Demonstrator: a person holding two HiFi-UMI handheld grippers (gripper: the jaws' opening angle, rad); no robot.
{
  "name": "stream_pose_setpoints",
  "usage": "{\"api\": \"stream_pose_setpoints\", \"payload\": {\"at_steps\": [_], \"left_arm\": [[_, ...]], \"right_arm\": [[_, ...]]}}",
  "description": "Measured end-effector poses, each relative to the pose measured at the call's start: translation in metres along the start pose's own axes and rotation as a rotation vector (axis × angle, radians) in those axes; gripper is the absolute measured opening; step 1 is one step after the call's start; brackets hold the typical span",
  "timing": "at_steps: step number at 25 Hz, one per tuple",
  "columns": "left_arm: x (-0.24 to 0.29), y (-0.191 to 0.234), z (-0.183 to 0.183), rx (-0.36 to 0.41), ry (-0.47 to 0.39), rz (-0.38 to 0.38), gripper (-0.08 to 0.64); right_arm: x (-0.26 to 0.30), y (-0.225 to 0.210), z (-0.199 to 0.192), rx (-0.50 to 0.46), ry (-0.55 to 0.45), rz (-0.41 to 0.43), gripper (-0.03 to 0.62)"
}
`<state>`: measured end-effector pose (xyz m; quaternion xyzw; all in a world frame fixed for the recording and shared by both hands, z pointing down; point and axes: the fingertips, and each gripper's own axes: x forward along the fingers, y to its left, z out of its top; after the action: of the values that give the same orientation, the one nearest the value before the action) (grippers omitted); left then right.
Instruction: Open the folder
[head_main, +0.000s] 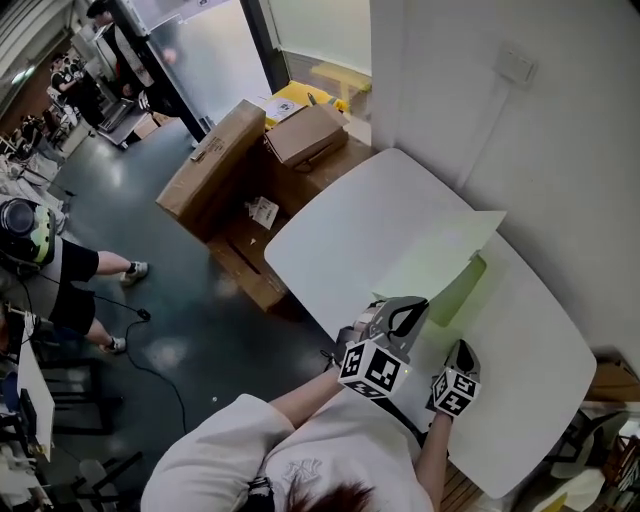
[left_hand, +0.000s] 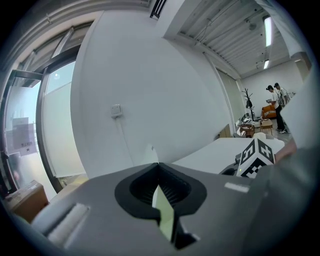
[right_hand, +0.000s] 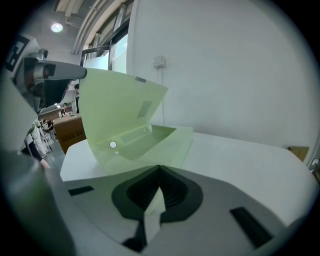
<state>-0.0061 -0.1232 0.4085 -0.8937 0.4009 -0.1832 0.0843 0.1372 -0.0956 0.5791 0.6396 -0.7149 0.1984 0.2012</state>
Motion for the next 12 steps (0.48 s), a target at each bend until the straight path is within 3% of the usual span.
{"api": "stream_pose_setpoints", "payload": {"at_steps": [12], "left_arm": [[-0.012,0.019,0.004,-0.057,-0.014,0.032,0.009]], "right_arm": [[-0.013,-0.004,-0.001,0.012,-0.010,-0.029,0.006]]}}
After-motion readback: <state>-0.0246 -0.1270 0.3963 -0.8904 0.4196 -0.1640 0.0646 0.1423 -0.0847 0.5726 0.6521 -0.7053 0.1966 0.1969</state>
